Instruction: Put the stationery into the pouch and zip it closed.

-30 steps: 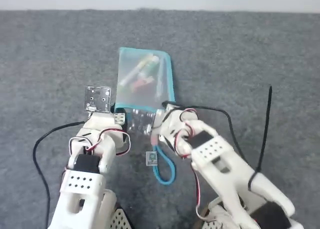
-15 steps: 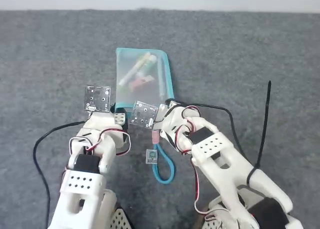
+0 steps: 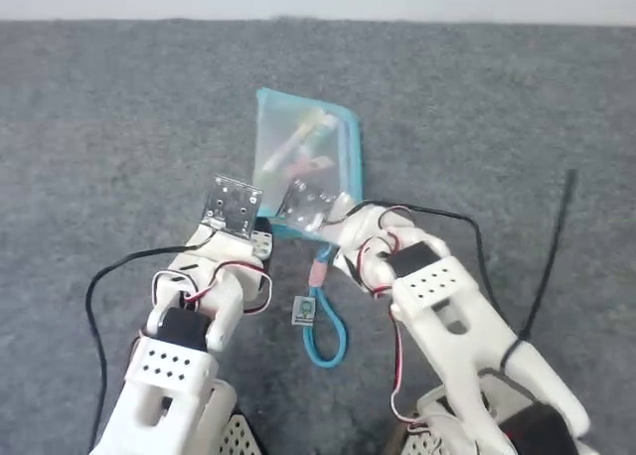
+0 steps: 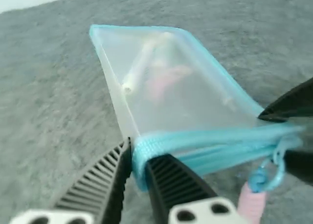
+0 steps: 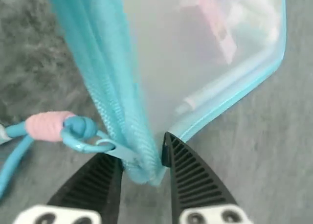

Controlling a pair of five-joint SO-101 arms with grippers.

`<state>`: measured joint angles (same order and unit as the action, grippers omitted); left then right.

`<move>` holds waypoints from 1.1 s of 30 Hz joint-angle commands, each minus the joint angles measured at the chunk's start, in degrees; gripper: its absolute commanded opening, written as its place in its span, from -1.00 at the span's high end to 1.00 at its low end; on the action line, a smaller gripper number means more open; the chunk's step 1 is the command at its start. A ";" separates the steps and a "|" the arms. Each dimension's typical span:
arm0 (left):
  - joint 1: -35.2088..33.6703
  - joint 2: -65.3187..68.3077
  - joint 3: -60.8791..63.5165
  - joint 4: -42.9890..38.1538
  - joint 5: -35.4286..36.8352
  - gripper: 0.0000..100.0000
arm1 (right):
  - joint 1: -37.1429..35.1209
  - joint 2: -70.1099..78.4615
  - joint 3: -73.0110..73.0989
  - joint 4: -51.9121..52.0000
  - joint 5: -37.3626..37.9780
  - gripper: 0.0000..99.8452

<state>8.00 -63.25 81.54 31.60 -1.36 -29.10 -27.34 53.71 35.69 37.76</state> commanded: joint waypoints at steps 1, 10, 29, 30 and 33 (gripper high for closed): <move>1.58 -0.53 -1.54 0.09 -0.97 0.89 | 2.42 -8.75 -4.31 9.71 -8.00 0.99; 1.67 -0.53 -1.80 0.18 -1.85 0.75 | 3.74 -12.79 -5.01 12.97 -17.14 0.99; 5.01 -24.88 -6.73 23.91 -1.58 0.62 | 7.78 4.79 -23.56 16.92 -29.71 0.99; 5.63 -27.69 -6.02 25.05 -1.67 0.62 | 7.78 4.79 -23.56 17.01 -29.89 0.99; 6.33 -31.91 -3.21 24.79 -2.02 0.62 | 7.60 4.79 -23.30 17.10 -29.63 0.99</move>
<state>13.19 -90.68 77.49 56.31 -2.95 -21.80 -22.15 33.58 51.87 9.10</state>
